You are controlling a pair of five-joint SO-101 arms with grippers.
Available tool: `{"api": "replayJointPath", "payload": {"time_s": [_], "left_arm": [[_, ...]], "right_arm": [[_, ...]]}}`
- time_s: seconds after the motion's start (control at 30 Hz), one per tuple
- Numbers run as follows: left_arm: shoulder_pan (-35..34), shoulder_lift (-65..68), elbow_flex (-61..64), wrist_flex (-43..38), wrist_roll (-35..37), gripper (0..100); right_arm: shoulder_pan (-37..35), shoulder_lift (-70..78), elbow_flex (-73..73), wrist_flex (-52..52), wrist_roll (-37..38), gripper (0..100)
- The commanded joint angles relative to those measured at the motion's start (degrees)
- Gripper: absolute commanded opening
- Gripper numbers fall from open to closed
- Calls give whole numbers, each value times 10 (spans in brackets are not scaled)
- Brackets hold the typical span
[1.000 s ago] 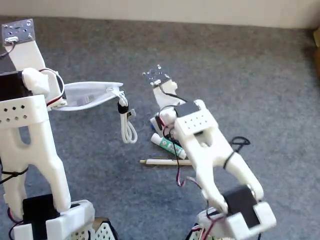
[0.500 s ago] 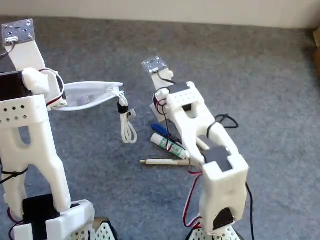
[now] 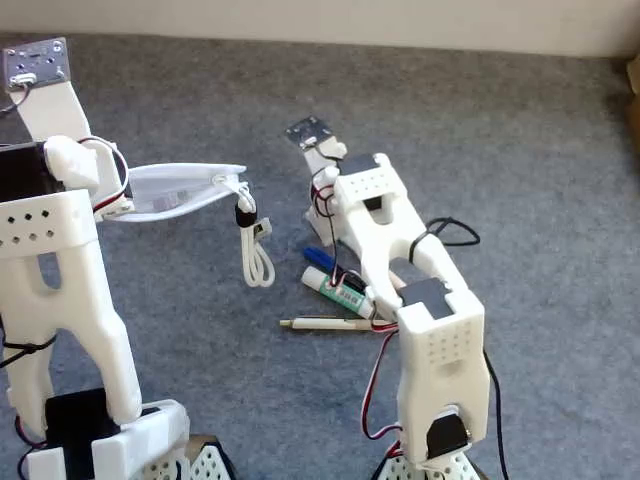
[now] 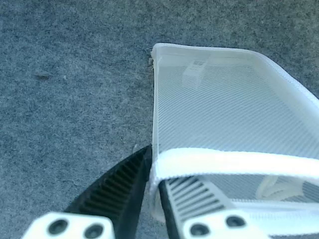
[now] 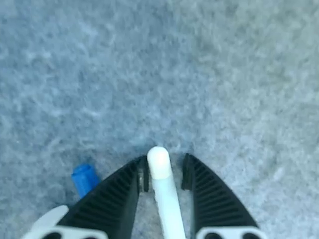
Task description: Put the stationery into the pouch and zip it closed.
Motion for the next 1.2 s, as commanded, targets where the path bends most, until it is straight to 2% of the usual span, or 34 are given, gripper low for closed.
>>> {"api": "replayJointPath", "payload": {"time_s": [0.0, 0.27, 0.7, 0.87, 1.17], "left_arm": [[10, -4, -2, -1, 5, 4], [10, -4, -2, -1, 5, 4], [10, -4, -2, -1, 5, 4], [10, -4, -3, -1, 6, 4], [10, -4, -3, 0, 6, 4]], "right_arm": [[6, -2, -19, 18, 7, 0], [1, -78, -19, 95, 7, 5], [0, -299, 7, 170, 7, 4], [-29, -400, 34, 214, 6, 4], [-86, -596, 100, 216, 3, 4]]}}
